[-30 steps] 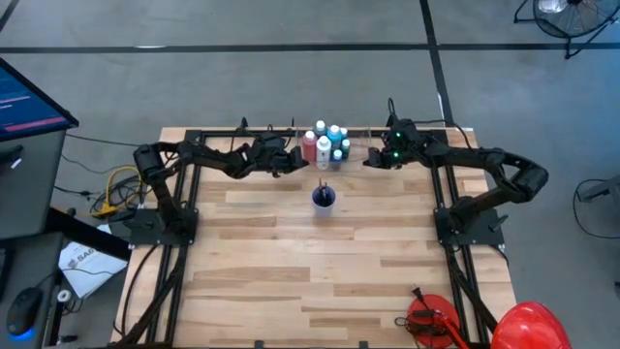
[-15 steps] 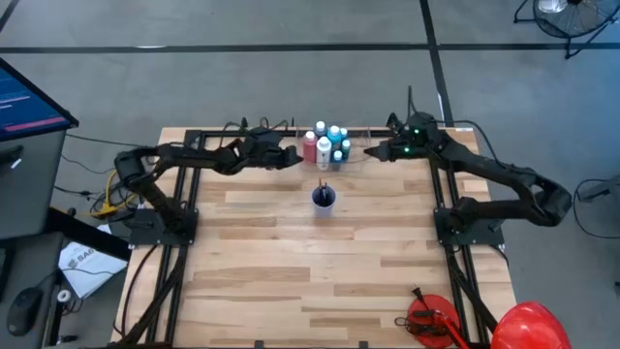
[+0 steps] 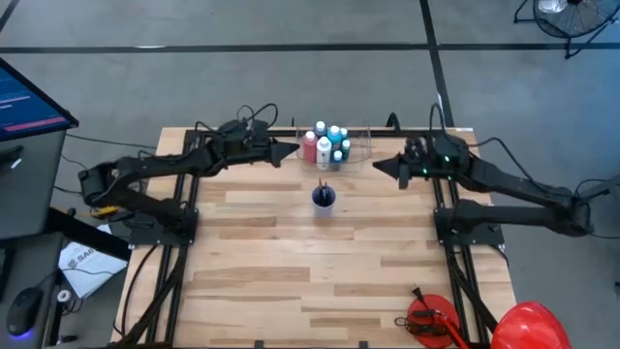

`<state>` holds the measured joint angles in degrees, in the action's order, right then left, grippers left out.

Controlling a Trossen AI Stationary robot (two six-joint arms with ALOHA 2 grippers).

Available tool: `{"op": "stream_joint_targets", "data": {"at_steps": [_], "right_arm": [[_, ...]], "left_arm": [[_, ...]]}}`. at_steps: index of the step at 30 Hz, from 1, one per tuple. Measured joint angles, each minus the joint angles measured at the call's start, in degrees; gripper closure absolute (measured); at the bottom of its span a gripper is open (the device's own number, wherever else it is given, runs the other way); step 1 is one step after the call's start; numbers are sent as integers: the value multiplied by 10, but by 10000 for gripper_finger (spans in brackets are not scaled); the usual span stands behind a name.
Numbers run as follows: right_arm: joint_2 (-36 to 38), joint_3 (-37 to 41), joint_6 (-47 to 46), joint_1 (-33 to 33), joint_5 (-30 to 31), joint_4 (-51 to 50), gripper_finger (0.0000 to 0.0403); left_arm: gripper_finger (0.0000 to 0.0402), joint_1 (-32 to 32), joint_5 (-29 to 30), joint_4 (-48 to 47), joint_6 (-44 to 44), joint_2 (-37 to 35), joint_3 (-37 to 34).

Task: Pick & Place Paint Supplies
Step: Return to Home Position

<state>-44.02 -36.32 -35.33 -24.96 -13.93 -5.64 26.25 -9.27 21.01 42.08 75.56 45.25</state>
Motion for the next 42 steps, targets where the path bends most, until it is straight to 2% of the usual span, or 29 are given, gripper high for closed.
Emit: {"op": "stream_joint_targets", "data": {"at_steps": [6,13,16,19,22,30,35,42], "right_arm": [[67,0,-1,156,179,-81,403],[81,1,-40,337,378,-163,403],[81,19,-51,402,457,-155,403],[81,52,-58,447,504,-130,403],[85,100,-74,472,527,-96,403],[157,236,-79,484,527,49,403],[228,277,-57,471,526,41,403],[354,309,34,434,512,24,403]], "left_arm": [[401,-21,2,-1,-29,-25,0],[401,-53,0,-3,-31,-24,0],[401,-68,0,-3,-68,-23,0],[401,-83,-3,-3,-88,-23,0],[401,-96,-13,-4,-87,-23,0],[401,-123,-16,-5,-88,-23,0],[401,-125,-16,-5,-88,-23,0],[401,-125,-15,-5,-87,-23,0]]}}
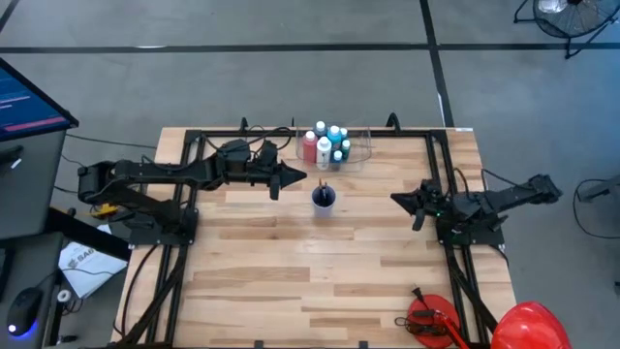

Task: Pick & Place Paint Supplies
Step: Return to Home Position

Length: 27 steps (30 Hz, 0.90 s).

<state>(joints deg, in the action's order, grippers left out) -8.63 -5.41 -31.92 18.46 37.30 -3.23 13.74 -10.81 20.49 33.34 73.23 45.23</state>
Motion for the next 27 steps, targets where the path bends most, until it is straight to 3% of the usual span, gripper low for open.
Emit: {"op": "stream_joint_targets", "data": {"at_steps": [5,12,20,24,27], "right_arm": [[85,3,4,-30,-5,-93,403],[85,1,11,-61,-69,-109,403],[85,1,73,-81,-75,-108,403],[85,8,101,-82,-107,-73,403],[85,30,138,-82,-146,13,403]], "left_arm": [[401,-3,0,-2,0,0,0],[401,-9,0,-7,0,0,0],[401,-11,1,-17,-1,0,0],[401,-11,1,-21,-1,0,0],[401,-11,2,-21,-3,0,0]]}}
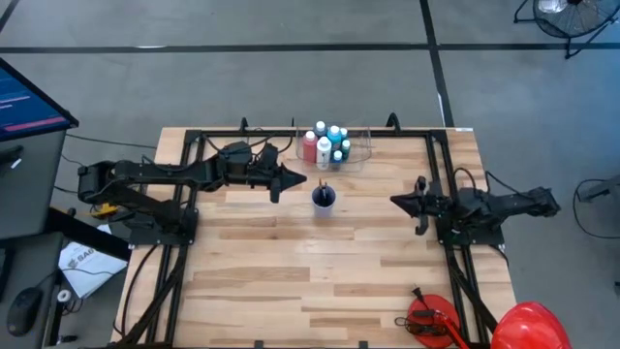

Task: Pick & Place Paint Supplies
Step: Return to Home Position

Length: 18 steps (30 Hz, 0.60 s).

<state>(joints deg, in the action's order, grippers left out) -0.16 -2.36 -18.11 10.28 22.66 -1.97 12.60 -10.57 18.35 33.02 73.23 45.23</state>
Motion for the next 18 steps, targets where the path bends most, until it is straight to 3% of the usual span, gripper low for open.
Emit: {"op": "stream_joint_targets", "data": {"at_steps": [2,9,18], "right_arm": [[0,18,25,0,-21,51,403],[0,20,59,-31,-92,48,403],[0,20,-11,-132,-134,43,403]], "left_arm": [[401,0,10,0,-1,0,0],[401,0,46,0,2,0,0],[401,-2,64,-1,2,0,0]]}}
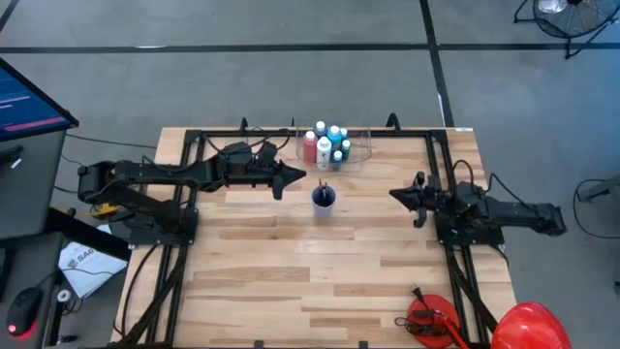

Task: Pick & Place Paint Supplies
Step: Return to Home Position

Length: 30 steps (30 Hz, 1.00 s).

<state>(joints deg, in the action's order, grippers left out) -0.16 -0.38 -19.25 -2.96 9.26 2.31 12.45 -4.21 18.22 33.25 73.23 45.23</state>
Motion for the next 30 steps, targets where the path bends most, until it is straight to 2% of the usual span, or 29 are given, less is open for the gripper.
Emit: {"op": "stream_joint_targets", "data": {"at_steps": [6,14,20,25,30], "right_arm": [[-20,0,-32,-40,-1,0,400],[-21,0,-33,-47,-2,0,399],[-21,1,-33,-47,-2,0,397],[-21,1,-33,-47,-1,0,397],[-21,1,-33,-47,-1,1,397]], "left_arm": [[401,0,4,1,1,0,0],[401,0,4,3,0,0,0],[401,-21,17,10,-53,-12,0],[401,-52,41,9,-108,-50,-6],[401,-69,65,8,-131,-135,-73]]}}
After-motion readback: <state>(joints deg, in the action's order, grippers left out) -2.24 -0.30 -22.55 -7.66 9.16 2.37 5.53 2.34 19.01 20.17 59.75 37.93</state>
